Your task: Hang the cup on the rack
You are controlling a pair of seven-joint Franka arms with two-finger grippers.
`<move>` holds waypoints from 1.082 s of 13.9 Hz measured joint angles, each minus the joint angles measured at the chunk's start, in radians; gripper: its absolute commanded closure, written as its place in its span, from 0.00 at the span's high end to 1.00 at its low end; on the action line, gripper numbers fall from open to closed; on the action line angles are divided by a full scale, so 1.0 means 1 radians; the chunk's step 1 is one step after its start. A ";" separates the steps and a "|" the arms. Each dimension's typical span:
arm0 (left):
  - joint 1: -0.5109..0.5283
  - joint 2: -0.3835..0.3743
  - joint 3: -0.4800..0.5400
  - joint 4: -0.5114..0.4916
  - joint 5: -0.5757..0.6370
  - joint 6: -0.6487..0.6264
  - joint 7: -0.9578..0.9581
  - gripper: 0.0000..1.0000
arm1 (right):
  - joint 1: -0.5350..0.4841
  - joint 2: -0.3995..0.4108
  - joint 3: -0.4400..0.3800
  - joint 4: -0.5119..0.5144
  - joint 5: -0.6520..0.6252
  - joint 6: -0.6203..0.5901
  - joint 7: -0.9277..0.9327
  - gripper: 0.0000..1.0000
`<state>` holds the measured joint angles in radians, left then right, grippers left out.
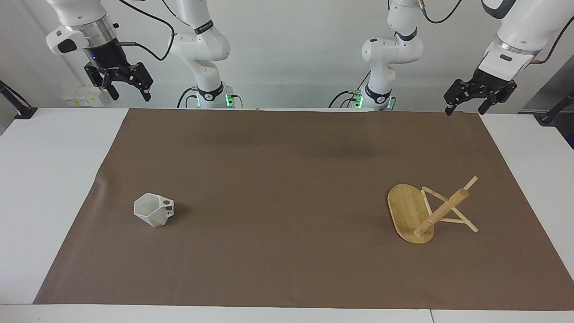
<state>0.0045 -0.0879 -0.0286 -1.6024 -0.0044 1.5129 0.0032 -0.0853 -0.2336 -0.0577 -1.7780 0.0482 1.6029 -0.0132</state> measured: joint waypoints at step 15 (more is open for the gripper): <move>0.002 0.000 0.007 -0.004 0.002 0.039 -0.001 1.00 | 0.005 -0.004 0.012 0.000 0.000 0.000 0.000 1.00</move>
